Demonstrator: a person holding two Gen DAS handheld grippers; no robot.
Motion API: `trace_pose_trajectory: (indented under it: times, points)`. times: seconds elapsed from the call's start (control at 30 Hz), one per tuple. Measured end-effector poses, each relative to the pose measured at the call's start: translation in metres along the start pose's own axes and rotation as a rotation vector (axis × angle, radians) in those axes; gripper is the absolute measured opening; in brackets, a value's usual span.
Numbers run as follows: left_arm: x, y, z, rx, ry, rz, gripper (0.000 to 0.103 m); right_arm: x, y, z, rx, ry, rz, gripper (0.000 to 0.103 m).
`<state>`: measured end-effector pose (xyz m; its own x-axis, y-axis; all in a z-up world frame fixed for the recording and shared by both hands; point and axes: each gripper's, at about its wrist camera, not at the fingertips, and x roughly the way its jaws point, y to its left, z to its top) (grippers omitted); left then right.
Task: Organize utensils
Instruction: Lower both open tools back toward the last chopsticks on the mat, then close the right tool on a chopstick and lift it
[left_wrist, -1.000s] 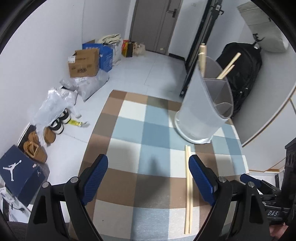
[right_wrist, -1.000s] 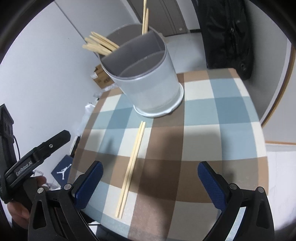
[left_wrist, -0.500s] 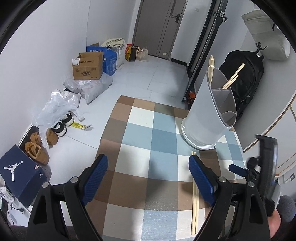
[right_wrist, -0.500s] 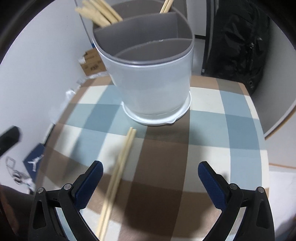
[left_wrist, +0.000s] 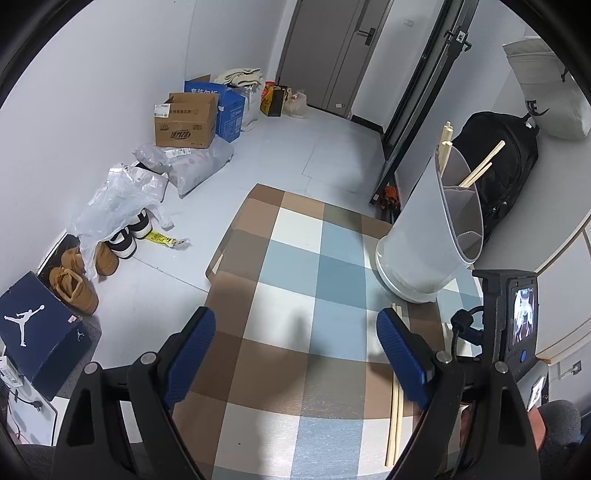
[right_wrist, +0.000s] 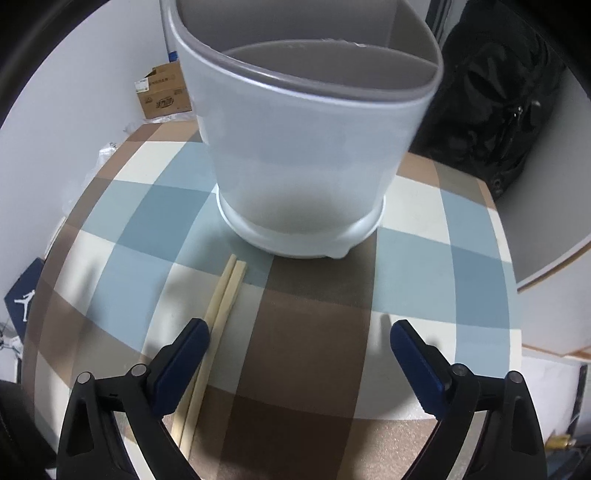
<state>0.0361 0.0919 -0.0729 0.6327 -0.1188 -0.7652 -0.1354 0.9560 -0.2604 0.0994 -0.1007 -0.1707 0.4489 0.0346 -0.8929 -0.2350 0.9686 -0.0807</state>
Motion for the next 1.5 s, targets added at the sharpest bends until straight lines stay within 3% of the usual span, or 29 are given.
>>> trace_pose_trajectory:
  times: [0.23,0.33,0.53,0.7,0.9,1.07,1.23,1.33,1.5]
  points:
    - [0.003,0.004,0.001,-0.022,0.022,-0.007,0.086,-0.004,0.004,0.004,-0.02,0.031,-0.029,0.092]
    - [0.002,0.004,0.001,-0.024,0.023,-0.012,0.086,-0.007,0.015,0.004,-0.082,0.029,-0.085,0.086]
    - [0.002,0.003,0.001,-0.021,0.023,-0.01,0.086,-0.008,0.013,0.006,-0.059,0.054,-0.047,0.079]
    - [0.003,0.004,0.001,-0.025,0.036,-0.016,0.086,-0.001,0.017,0.013,-0.053,0.081,-0.033,0.078]
    - [0.003,0.007,0.001,-0.021,0.026,-0.004,0.086,0.002,0.027,0.02,-0.066,0.076,-0.092,0.076]
    - [0.006,0.013,0.001,-0.052,0.037,-0.005,0.086,-0.005,0.027,0.013,-0.092,0.062,-0.044,0.039]
    - [0.005,0.009,-0.001,-0.03,0.03,0.011,0.086,-0.014,0.021,-0.001,-0.064,0.065,0.044,0.024]
    - [0.005,0.007,-0.002,-0.021,0.033,0.005,0.086,-0.019,0.01,-0.012,-0.03,0.076,0.086,0.01]
    - [0.006,0.006,-0.002,-0.022,0.038,-0.001,0.086,-0.025,-0.001,-0.023,0.033,0.107,0.181,0.009]
